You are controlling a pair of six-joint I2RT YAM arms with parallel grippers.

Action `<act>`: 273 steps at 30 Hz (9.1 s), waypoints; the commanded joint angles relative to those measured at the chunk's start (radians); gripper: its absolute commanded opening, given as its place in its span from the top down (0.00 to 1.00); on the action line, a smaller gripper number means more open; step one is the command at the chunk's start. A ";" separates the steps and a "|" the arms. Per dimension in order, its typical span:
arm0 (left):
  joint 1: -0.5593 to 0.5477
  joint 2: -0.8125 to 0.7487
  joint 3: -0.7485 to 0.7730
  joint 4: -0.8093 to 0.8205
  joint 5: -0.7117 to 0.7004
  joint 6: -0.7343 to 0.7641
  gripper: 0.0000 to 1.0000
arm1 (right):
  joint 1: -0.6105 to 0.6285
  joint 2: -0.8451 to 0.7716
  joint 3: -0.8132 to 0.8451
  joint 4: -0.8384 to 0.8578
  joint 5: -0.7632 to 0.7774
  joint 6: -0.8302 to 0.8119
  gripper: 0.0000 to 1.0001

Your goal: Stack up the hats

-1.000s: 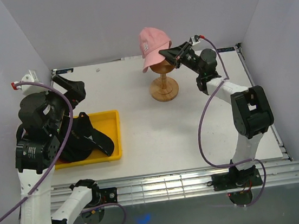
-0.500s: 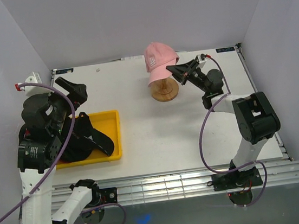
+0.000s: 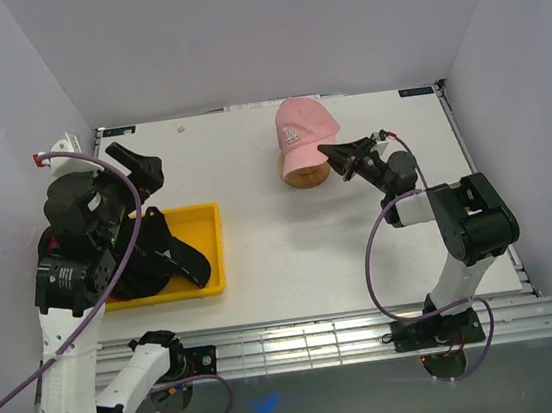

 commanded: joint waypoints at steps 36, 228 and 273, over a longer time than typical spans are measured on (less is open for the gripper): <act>-0.016 -0.016 -0.037 0.008 -0.030 0.027 0.02 | -0.013 -0.010 -0.226 0.091 0.047 -0.011 0.62; -0.024 0.127 0.226 -0.063 -0.088 -0.071 0.02 | 1.012 0.289 1.232 -1.616 0.487 -1.418 0.92; -0.022 0.141 0.258 -0.029 -0.102 -0.079 0.02 | 0.196 -0.387 0.272 -0.501 0.200 -0.510 0.92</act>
